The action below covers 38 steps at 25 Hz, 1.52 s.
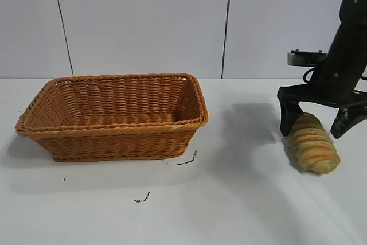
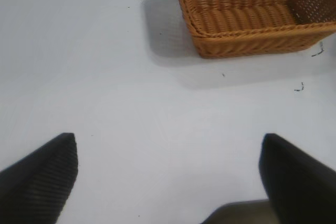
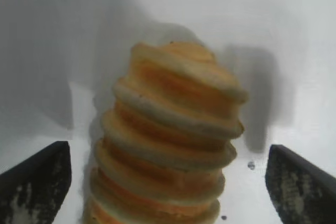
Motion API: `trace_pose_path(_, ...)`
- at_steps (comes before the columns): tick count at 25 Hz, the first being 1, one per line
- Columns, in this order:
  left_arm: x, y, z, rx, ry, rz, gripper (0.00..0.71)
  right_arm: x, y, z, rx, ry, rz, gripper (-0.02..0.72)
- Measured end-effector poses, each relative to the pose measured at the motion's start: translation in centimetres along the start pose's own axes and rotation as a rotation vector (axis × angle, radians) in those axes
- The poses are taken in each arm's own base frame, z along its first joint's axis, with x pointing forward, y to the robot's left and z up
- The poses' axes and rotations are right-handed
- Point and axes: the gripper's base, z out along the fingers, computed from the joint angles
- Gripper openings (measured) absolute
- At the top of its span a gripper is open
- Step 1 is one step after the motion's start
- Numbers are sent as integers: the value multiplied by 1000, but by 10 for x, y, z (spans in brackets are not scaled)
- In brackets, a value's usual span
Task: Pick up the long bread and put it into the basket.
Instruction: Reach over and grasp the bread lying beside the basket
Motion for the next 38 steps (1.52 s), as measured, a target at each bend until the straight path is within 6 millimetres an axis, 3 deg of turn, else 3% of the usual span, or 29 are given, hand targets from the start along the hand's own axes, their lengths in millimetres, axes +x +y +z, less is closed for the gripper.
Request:
trace_pose_path(22,0,0,0,0,0,0,692,3,-5,1,35,28,10,689)
trace_pose_path(30,0,0,0,0,0,0,692,7,-6,14,40,87,13,682)
trace_pose_path(32,0,0,0,0,0,0,692,7,-7,14,44,86,12,619)
trace_pose_path(35,0,0,0,0,0,0,692,7,-7,14,44,86,17,346)
trace_pose_path(36,0,0,0,0,0,0,692,7,-7,13,45,84,19,213)
trace_pose_path(38,0,0,0,0,0,0,692,5,-6,6,46,71,16,137)
